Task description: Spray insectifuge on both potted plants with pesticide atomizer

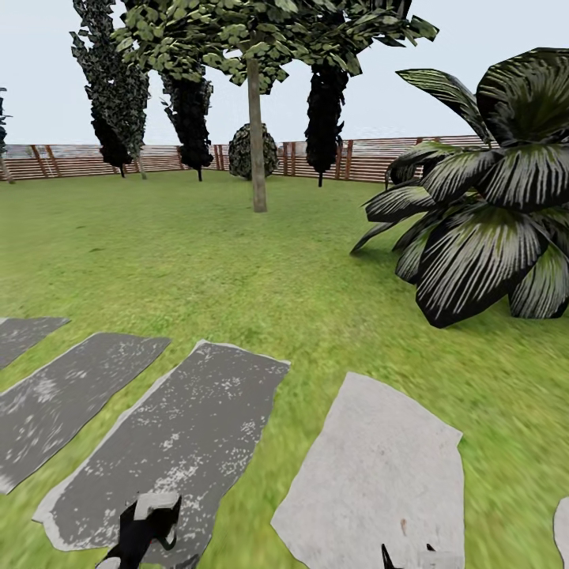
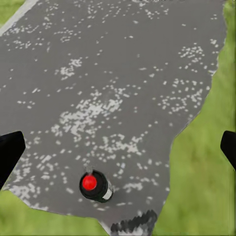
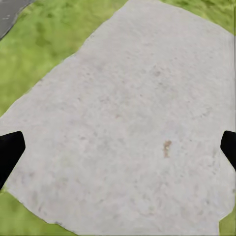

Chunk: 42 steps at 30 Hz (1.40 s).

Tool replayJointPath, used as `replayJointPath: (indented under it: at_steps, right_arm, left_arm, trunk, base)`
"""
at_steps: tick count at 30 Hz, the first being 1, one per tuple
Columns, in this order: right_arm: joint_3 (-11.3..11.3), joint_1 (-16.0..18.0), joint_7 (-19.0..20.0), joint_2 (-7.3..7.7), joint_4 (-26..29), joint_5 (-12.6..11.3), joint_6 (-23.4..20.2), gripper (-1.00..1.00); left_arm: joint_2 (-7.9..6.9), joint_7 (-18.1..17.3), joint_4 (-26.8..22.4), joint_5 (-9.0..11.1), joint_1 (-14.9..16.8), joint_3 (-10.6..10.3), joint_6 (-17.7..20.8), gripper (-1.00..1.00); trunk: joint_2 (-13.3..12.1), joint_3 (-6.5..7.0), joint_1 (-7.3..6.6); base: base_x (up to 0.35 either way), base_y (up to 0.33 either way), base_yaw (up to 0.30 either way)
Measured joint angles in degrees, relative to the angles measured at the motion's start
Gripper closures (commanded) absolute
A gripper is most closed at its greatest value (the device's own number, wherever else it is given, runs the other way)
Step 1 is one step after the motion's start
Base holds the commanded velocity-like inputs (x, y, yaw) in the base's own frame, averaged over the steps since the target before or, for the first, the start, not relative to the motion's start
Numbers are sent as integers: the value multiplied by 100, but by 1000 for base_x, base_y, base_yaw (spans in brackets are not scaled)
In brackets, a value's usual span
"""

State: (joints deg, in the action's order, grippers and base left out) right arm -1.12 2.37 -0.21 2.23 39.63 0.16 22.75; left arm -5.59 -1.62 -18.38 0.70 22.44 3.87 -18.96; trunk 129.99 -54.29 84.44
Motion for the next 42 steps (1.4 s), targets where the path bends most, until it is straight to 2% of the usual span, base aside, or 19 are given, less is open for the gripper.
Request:
replayJointPath:
  at_steps: [3, 6, 8, 12, 21, 27, 31, 36, 42]
  right_arm:
    - [0, 133, 16, 4, 370, 1, -22, -100]
    - [-1, 308, 29, 8, 507, 5, -38, -100]
    - [-4, 388, 36, 16, 510, 8, -43, -100]
    - [0, 457, 47, 34, 460, 14, -38, -100]
    - [7, 480, 55, 117, 455, 136, -105, -100]
    - [9, 494, 63, 143, 607, 298, -653, -100]
    - [16, 498, 68, 142, 823, 328, -929, -100]
    - [39, 499, 66, 118, 872, 343, -983, -100]
    - [40, 499, 57, 105, 873, 348, -988, -100]
  left_arm:
    - [11, -51, -18, -44, 399, -7, 467, -100]
    - [12, -64, -21, -66, 693, -8, 664, -100]
    - [7, -55, -18, -75, 777, -7, 691, -100]
    - [-20, -35, -19, -78, 818, -7, 647, -100]
    - [-12, -19, -10, -65, 784, 2, 190, -100]
    - [-18, -58, 11, -23, 785, 31, 125, -100]
    - [-36, -67, 46, 0, 783, 51, 14, -100]
    - [-77, -69, 61, 1, 781, 60, -245, -100]
    - [-140, -69, 62, 7, 784, 64, -303, -100]
  trunk:
    - [0, 1, 0]
    - [0, 0, 0]
    - [0, 0, 0]
    - [0, -1, 0]
    - [0, -1, 0]
    - [0, -1, 0]
    - [159, -72, 87]
    - [359, -162, 197]
    - [600, -269, 329]
  base:
    - [0, 0, 0]
    - [0, 0, 0]
    - [0, 0, 0]
    - [0, 0, 0]
    - [0, 0, 0]
    - [0, 0, 0]
    - [0, 0, 0]
    - [0, 0, 0]
    - [0, 0, 0]
